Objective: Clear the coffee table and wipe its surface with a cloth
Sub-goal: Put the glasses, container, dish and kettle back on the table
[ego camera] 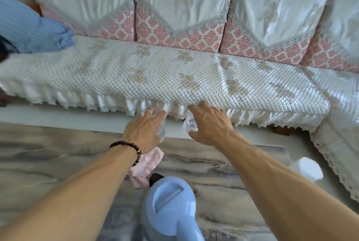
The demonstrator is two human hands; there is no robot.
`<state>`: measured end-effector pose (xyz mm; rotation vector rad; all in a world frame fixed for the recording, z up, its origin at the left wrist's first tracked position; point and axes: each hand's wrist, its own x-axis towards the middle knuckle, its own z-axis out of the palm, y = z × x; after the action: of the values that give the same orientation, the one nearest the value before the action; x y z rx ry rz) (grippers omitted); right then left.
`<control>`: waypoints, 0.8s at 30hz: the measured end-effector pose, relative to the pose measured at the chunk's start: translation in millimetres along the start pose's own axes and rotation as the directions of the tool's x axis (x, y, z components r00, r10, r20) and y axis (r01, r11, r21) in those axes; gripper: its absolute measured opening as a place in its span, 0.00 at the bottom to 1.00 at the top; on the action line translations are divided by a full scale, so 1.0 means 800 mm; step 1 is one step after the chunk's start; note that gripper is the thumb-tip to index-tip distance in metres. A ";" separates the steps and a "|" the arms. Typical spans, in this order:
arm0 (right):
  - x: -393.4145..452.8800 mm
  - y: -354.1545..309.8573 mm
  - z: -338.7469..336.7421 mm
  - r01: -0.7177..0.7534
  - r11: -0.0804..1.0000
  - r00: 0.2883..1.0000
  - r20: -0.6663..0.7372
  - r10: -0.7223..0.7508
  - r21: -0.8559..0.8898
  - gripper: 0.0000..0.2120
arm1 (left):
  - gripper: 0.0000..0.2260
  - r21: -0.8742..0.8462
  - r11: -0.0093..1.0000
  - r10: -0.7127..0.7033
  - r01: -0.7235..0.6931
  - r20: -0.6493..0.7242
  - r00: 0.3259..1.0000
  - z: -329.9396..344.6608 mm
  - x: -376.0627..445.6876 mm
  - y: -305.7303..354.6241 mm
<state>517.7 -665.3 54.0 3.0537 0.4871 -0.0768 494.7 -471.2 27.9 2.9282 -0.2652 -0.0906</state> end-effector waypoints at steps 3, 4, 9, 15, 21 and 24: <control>0.029 -0.098 -0.002 -0.007 1.000 1.000 -0.004 0.008 0.021 0.32 | 0.30 -0.012 0.999 -0.030 0.030 -0.008 1.000 -0.011 -0.034 -0.104; 0.039 -0.131 0.000 -0.008 1.000 1.000 0.013 0.008 0.026 0.34 | 0.28 -0.029 0.999 -0.038 0.038 0.001 0.999 -0.014 -0.046 -0.138; 0.104 -0.321 0.023 0.054 0.995 0.998 0.036 -0.057 0.081 0.34 | 0.25 -0.006 0.992 -0.128 0.128 0.013 0.992 -0.028 -0.096 -0.336; 0.161 -0.509 0.064 0.193 0.973 0.975 0.088 -0.205 0.126 0.33 | 0.25 -0.015 0.968 -0.251 0.251 0.007 0.968 -0.014 -0.149 -0.503; 0.214 -0.631 0.104 0.297 0.945 0.940 0.133 -0.314 0.137 0.35 | 0.25 -0.057 0.932 -0.359 0.359 0.007 0.933 0.020 -0.166 -0.639; 0.239 -0.655 0.120 0.292 0.946 0.941 0.134 -0.311 0.142 0.35 | 0.26 -0.058 0.926 -0.375 0.374 -0.022 0.927 0.029 -0.150 -0.677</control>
<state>531.6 -113.8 -73.3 3.0243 0.9677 -0.3641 467.8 68.4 -100.0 2.8843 0.3022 -0.1035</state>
